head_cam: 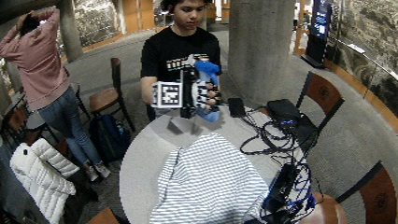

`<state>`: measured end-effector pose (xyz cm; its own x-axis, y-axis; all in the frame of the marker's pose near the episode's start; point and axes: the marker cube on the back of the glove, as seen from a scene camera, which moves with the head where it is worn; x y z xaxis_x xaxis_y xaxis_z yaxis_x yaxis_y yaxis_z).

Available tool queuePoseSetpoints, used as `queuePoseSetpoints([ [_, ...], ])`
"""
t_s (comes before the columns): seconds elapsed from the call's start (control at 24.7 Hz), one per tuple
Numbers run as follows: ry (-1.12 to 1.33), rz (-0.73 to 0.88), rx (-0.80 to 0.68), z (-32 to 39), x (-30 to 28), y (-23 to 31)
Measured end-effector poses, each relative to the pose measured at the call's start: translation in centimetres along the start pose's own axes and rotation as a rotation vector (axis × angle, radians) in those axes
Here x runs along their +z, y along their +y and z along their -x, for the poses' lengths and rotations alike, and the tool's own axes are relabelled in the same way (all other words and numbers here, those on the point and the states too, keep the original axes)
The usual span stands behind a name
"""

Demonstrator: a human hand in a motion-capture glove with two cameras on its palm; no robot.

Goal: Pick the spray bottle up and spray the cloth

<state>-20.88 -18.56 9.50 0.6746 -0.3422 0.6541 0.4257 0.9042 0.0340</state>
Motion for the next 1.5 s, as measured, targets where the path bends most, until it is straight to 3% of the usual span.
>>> queuePoseSetpoints([
  [0.32, 0.057, 0.072, -0.037, -2.5, 6.0, -0.8],
  [0.77, 0.019, 0.102, 0.066, -4.2, 6.8, 0.0],
  [0.97, 0.107, 0.134, 0.087, -4.5, 4.4, 2.2],
  [1.5, 0.445, -0.044, 0.111, -4.0, -8.9, 11.3],
])
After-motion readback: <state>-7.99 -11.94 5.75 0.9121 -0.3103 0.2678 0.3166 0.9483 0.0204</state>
